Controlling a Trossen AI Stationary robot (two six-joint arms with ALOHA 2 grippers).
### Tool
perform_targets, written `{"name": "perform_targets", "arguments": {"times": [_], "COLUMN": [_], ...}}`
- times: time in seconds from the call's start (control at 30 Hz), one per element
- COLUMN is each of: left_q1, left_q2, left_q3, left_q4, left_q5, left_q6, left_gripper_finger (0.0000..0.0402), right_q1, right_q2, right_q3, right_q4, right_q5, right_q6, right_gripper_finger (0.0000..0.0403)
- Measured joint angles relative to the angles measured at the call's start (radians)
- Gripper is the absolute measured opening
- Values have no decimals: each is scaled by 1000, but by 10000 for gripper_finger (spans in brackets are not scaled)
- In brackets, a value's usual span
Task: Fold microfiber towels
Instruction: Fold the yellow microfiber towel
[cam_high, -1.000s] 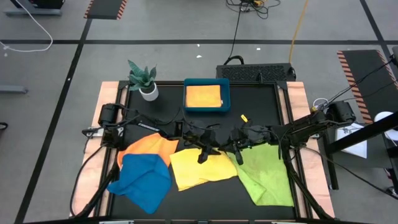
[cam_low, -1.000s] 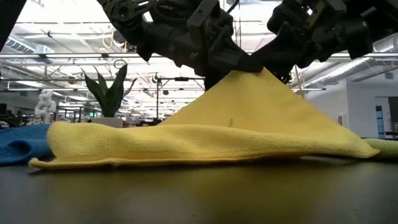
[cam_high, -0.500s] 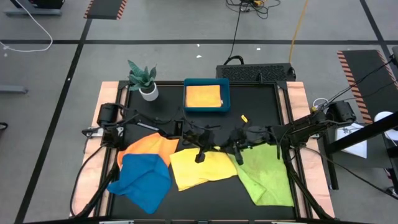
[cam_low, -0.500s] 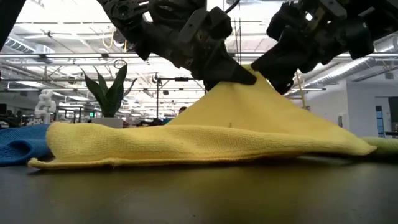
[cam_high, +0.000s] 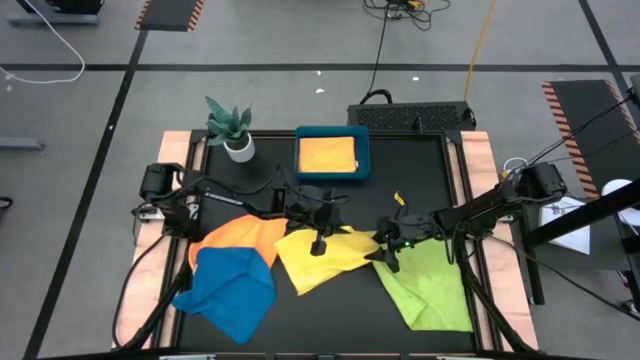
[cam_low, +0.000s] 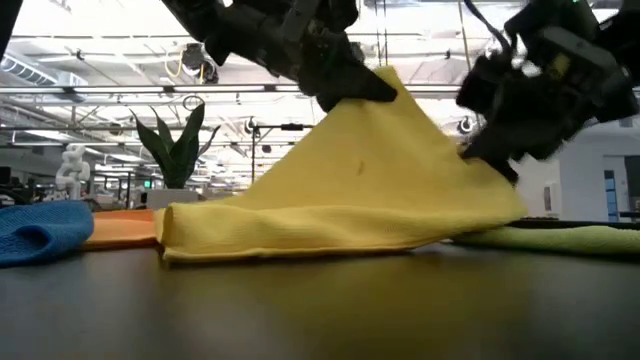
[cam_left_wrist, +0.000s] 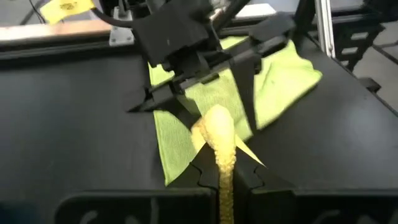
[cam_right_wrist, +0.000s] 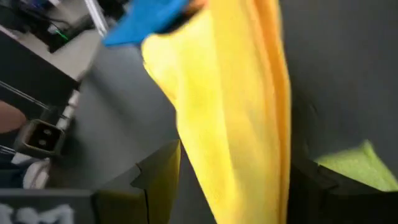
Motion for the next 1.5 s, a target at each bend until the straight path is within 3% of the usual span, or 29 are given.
{"name": "perform_targets", "arguments": {"times": [0.17, 0.27, 0.47, 0.8, 0.97, 1.3, 1.5], "left_q1": [6, 6, 3, 2, 1, 1, -4], "left_q2": [-36, -63, -97, -104, -104, -104, -118], "left_q3": [4, 0, 4, 2, 2, 2, 1], "left_q4": [-28, -105, -122, -124, -124, -126, -120], "left_q5": [-24, -45, -72, -77, -77, -77, -83], "left_q6": [15, 23, 31, 24, 21, 19, -5], "left_gripper_finger": [9, 4, 5, 4, 8, 4, 7], "right_q1": [29, 47, 92, 134, 151, 207, 234], "right_q2": [0, -2, 1, 39, 111, 165, 164], "right_q3": [-51, -109, -259, -248, -240, -240, -240], "right_q4": [59, 200, 488, 513, 544, 657, 843], "right_q5": [76, 114, 306, 365, 448, 496, 492], "right_q6": [14, 13, 34, 25, 33, 0, -110], "right_gripper_finger": [198, 183, 148, 118, 112, 14, 3]}}
